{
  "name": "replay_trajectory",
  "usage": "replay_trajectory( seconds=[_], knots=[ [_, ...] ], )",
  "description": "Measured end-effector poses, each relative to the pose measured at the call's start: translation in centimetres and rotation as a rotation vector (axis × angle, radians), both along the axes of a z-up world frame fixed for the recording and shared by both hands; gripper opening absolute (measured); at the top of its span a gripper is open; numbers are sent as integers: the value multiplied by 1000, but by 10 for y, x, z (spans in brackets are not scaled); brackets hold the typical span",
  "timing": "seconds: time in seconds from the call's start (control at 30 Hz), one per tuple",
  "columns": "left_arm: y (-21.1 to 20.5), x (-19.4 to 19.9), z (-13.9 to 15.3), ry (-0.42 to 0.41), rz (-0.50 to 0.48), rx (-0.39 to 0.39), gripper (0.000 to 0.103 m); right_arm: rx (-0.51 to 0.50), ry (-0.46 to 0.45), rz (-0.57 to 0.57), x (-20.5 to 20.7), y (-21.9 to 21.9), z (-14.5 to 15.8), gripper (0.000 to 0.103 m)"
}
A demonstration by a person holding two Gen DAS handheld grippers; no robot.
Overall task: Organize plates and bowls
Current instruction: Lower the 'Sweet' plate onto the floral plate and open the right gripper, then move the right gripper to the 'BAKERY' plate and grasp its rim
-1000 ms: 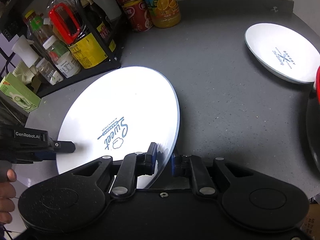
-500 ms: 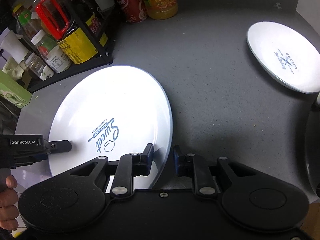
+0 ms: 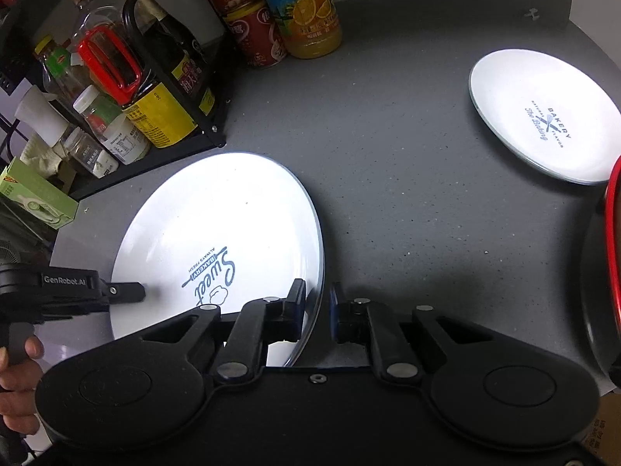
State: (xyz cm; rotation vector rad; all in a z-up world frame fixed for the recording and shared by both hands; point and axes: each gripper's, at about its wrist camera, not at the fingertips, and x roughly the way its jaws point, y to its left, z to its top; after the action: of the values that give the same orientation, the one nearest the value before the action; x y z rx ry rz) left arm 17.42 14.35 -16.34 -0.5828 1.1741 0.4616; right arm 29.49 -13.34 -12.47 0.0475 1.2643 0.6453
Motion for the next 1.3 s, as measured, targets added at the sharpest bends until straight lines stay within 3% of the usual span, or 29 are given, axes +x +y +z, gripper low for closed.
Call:
replay_trajectory(
  seconds=[0.13, 0.2, 0.33, 0.57, 0.73, 0.9, 1.3],
  knots=[
    [-6, 7, 20, -20, -10, 24, 39, 36, -10, 9, 8, -6, 14, 15],
    [-13, 12, 27, -27, -22, 47, 51, 48, -9, 13, 14, -9, 21, 19],
    [-30, 22, 35, -34, -42, 53, 61, 46, -32, -4, 22, -21, 32, 46],
    [-60, 38, 45, -56, -79, 55, 65, 61, -70, -26, 33, -41, 52, 63],
    [-81, 55, 52, -71, -95, 66, 73, 83, -99, -49, 45, -59, 69, 87],
    [-104, 75, 61, -104, -127, 82, 80, 90, -139, -44, 56, -76, 82, 89],
    [-155, 126, 83, -160, -147, 93, 82, 133, -186, -99, 98, -134, 103, 99]
  ],
)
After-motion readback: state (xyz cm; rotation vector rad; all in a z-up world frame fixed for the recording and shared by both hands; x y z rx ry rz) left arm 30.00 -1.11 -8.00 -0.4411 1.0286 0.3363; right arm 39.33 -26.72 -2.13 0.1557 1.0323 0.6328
